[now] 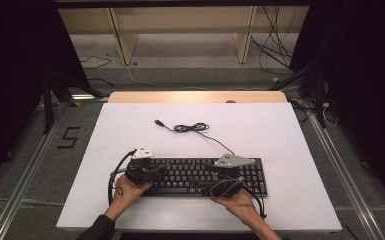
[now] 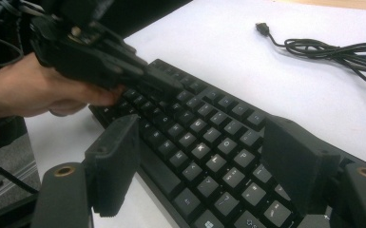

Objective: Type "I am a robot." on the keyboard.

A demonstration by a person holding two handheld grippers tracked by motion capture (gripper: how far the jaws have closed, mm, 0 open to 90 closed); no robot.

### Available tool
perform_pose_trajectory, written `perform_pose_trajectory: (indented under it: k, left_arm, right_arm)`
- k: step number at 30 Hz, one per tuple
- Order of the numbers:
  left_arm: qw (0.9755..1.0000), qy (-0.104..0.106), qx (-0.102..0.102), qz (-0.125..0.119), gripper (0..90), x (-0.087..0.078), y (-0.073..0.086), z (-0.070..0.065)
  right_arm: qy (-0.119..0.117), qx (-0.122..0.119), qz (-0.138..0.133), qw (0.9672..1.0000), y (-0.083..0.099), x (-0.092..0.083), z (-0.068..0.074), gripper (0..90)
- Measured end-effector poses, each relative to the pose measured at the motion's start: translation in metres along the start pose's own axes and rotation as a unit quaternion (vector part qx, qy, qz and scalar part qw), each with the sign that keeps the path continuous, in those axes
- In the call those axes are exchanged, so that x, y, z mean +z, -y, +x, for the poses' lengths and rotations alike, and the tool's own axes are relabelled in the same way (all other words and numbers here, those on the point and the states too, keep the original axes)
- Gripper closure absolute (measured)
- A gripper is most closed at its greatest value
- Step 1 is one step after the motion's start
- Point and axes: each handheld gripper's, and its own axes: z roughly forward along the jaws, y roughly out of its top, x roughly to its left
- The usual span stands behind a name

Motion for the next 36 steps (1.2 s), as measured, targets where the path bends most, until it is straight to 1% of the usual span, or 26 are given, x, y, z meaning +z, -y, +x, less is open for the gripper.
perform_pose_trajectory:
  k: [4, 6, 8, 10, 12, 16, 19, 21, 22, 24, 26, 31, 33, 36]
  left_arm:
    - [0.9996, 0.004, -0.011, -0.026, 85.5, -0.011, -0.002, 0.002]
    - [0.9990, 0.009, -0.020, -0.039, 81.0, -0.016, -0.001, 0.003]
    - [0.9983, 0.017, -0.022, -0.052, 77.7, -0.021, 0.000, 0.005]
    - [0.9972, 0.025, -0.029, -0.064, 71.1, -0.026, 0.001, 0.006]
    - [0.9957, 0.034, -0.038, -0.077, 65.4, -0.031, 0.002, 0.006]
    - [0.9934, 0.039, -0.042, -0.099, 51.2, -0.040, 0.006, 0.007]
    - [0.9905, 0.044, -0.047, -0.121, 43.9, -0.047, 0.009, 0.007]
    - [0.9885, 0.048, -0.048, -0.135, 39.8, -0.051, 0.011, 0.007]
    - [0.9879, 0.048, -0.048, -0.139, 38.3, -0.053, 0.012, 0.007]
    - [0.9868, 0.049, -0.047, -0.147, 35.7, -0.056, 0.014, 0.007]
    - [0.9865, 0.047, -0.047, -0.150, 33.6, -0.058, 0.017, 0.008]
    - [0.9846, 0.042, -0.050, -0.162, 29.8, -0.063, 0.022, 0.008]
    - [0.9842, 0.042, -0.052, -0.164, 29.0, -0.065, 0.024, 0.008]
    - [0.9845, 0.040, -0.050, -0.163, 28.0, -0.067, 0.027, 0.007]
  right_arm:
    - [0.000, 0.000, -0.001, 1.0000, 0.000, 0.000, 0.000, 29.9]
    - [0.001, 0.000, -0.002, 1.0000, 0.000, 0.000, 0.000, 29.9]
    - [0.001, 0.000, -0.003, 1.0000, 0.000, 0.000, 0.000, 29.9]
    - [0.002, -0.001, -0.002, 1.0000, 0.000, 0.000, 0.000, 29.9]
    - [0.002, -0.001, -0.001, 1.0000, 0.000, 0.000, 0.000, 29.9]
    - [0.001, 0.000, -0.002, 1.0000, 0.000, 0.000, 0.000, 29.7]
    - [0.002, 0.001, -0.003, 1.0000, 0.000, -0.001, 0.000, 29.6]
    - [0.001, 0.001, -0.003, 1.0000, 0.000, -0.001, 0.000, 29.5]
    - [0.001, 0.000, -0.003, 1.0000, 0.000, -0.001, 0.000, 29.5]
    - [0.001, 0.000, -0.004, 1.0000, 0.000, -0.001, 0.000, 29.5]
    - [0.000, 0.000, -0.005, 1.0000, -0.001, -0.001, 0.000, 29.4]
    - [-0.001, -0.001, -0.005, 1.0000, -0.001, -0.001, 0.000, 29.5]
    - [-0.001, -0.001, -0.004, 1.0000, -0.001, -0.001, 0.000, 29.5]
    - [-0.002, -0.001, -0.004, 1.0000, -0.001, 0.000, 0.001, 29.5]
